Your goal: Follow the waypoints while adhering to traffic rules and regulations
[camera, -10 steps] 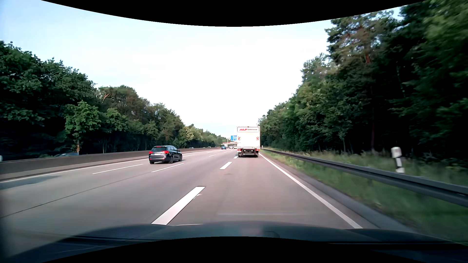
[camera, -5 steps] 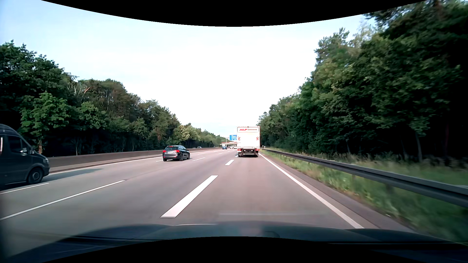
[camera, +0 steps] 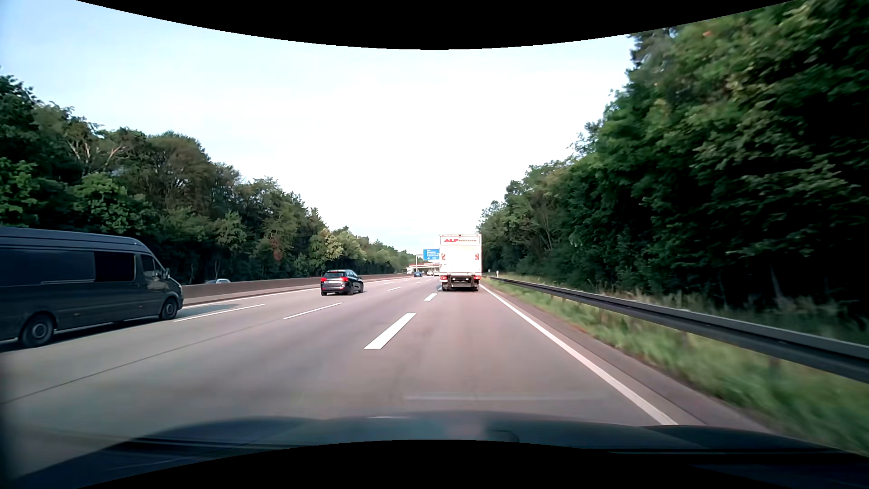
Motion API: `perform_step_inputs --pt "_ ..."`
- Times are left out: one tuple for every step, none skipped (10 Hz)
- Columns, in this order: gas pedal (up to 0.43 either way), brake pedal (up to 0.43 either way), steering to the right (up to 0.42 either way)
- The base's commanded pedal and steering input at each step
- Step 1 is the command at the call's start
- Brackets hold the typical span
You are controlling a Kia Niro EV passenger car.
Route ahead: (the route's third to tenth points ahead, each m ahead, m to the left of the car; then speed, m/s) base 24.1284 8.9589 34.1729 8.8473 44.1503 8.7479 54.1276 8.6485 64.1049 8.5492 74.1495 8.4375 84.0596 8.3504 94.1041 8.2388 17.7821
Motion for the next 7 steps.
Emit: perform_step_inputs --pt "0.02 0.0 -0.003" --pt "0.02 0.0 -0.003" --pt "0.02 0.0 -0.003" --pt "0.02 0.0 -0.003" --pt "0.028 0.0 -0.003" --pt "0.028 0.0 -0.003" --pt "0.028 0.0 -0.003"
